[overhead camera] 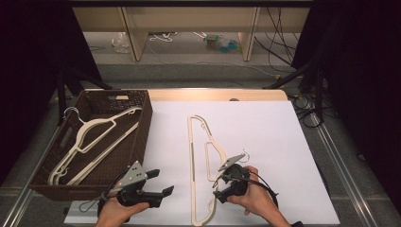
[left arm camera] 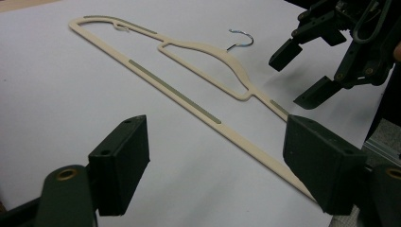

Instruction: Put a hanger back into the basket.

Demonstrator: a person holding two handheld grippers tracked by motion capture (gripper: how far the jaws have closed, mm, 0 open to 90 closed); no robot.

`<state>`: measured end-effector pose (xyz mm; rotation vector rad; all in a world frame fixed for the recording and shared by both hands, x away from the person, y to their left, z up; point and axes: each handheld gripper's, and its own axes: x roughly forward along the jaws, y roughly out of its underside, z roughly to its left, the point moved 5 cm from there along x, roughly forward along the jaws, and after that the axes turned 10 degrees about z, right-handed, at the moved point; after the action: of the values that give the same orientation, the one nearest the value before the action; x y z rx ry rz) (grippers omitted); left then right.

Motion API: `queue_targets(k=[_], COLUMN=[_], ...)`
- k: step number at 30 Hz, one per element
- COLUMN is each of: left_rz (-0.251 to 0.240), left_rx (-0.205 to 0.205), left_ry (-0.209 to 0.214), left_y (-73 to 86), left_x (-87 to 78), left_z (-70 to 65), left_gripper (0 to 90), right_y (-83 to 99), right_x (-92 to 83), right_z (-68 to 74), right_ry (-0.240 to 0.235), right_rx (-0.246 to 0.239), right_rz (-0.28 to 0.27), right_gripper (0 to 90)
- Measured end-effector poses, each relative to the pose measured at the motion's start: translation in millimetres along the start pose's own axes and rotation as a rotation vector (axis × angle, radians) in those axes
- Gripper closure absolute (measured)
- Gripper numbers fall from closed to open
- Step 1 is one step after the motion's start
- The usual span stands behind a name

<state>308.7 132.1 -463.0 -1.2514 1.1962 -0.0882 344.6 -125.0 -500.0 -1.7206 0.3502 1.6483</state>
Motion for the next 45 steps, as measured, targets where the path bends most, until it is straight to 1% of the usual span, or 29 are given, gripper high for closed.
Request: queue_targets(k=[1, 2, 3, 4, 5, 6, 7, 11, 12, 13, 14, 17, 26, 30, 32, 38, 39, 42, 44, 45], left_rz=[-0.005, -0.007, -0.004, -0.005, -0.008, -0.007, -0.01, -0.006, -0.002, 0.002, 0.0, -0.005, -0.004, -0.003, 0.004, -0.002, 0.004, -0.004, -0.004, -0.003], left_rx=[0.0, -0.003, 0.0, 0.001, -0.006, -0.004, -0.009, -0.001, 0.0, 0.011, 0.01, 0.013, 0.01, 0.01, 0.016, 0.013, 0.019, 0.014, 0.009, 0.015], left_ry=[-0.002, -0.003, -0.003, -0.001, 0.0, -0.006, -0.003, 0.009, 0.004, 0.006, 0.013, 0.006, 0.017, 0.017, 0.018, 0.023, 0.021, 0.027, 0.023, 0.024], left_y=[0.1, 0.1, 0.4, 0.6, 0.5, 0.2, -0.3, 0.3, 1.2, 1.9, 2.0, 1.2, 1.8, 2.0, 2.5, 2.3, 2.7, 2.6, 2.7, 2.8], left_x=[-0.3, -0.4, -0.9, -1.1, -1.3, -1.9, -1.6, -0.6, -0.8, -0.9, -1.1, -2.1, -1.5, -1.5, -1.6, -1.7, -2.2, -2.8, -3.5, -3.9], left_z=[0.4, 0.3, 0.8, 1.4, 1.6, 2.1, 1.8, 0.0, -0.7, -1.1, -1.6, -1.4, -3.1, -2.6, -2.3, -2.9, -2.2, -2.5, -2.8, -2.6], left_gripper=[23.5, 23.5, 23.6, 23.6, 23.5, 23.5, 23.6, 23.5, 23.5, 23.5, 23.5, 23.5, 23.4, 23.3, 23.4, 23.4, 23.4, 23.4, 23.4, 23.4], right_y=[-0.6, -2.0, -2.6, -2.9, -4.3, -5.2, -6.6, -10.8, -11.5, -12.2, -12.8, -15.1, -18.2, -18.4, -18.7, -16.5, -15.8, -14.1, -12.8, -11.8], right_x=[0.8, 2.4, 3.3, 3.7, 5.1, 5.7, 6.5, 11.3, 12.4, 13.5, 14.3, 15.9, 23.3, 23.5, 23.6, 21.7, 20.9, 18.6, 17.6, 16.7], right_z=[1.0, 1.9, 2.3, 3.5, 3.3, 4.3, 4.6, 6.4, 7.3, 7.7, 8.8, 10.6, 9.5, 9.5, 9.3, 8.3, 7.7, 6.8, 4.2, 3.1], right_ry=[-0.002, 0.0, 0.001, 0.0, 0.005, 0.002, 0.007, 0.015, 0.015, 0.02, 0.021, 0.033, 0.068, 0.078, 0.081, 0.081, 0.079, 0.072, 0.062, 0.058], right_rx=[0.006, -0.005, -0.004, 0.006, 0.0, 0.006, 0.007, 0.012, 0.011, 0.002, 0.003, 0.005, -0.008, -0.006, -0.015, -0.028, -0.039, -0.055, -0.067, -0.069], right_rz=[0.005, 0.004, 0.005, 0.013, 0.009, 0.014, 0.016, 0.032, 0.038, 0.04, 0.044, 0.055, 0.093, 0.095, 0.099, 0.128, 0.14, 0.179, 0.187, 0.19], right_gripper=[20.4, 20.4, 20.3, 19.9, 19.6, 19.6, 19.6, 19.8, 20.0, 20.1, 20.2, 20.6, 22.0, 22.9, 23.3, 26.8, 28.2, 31.4, 34.4, 36.5])
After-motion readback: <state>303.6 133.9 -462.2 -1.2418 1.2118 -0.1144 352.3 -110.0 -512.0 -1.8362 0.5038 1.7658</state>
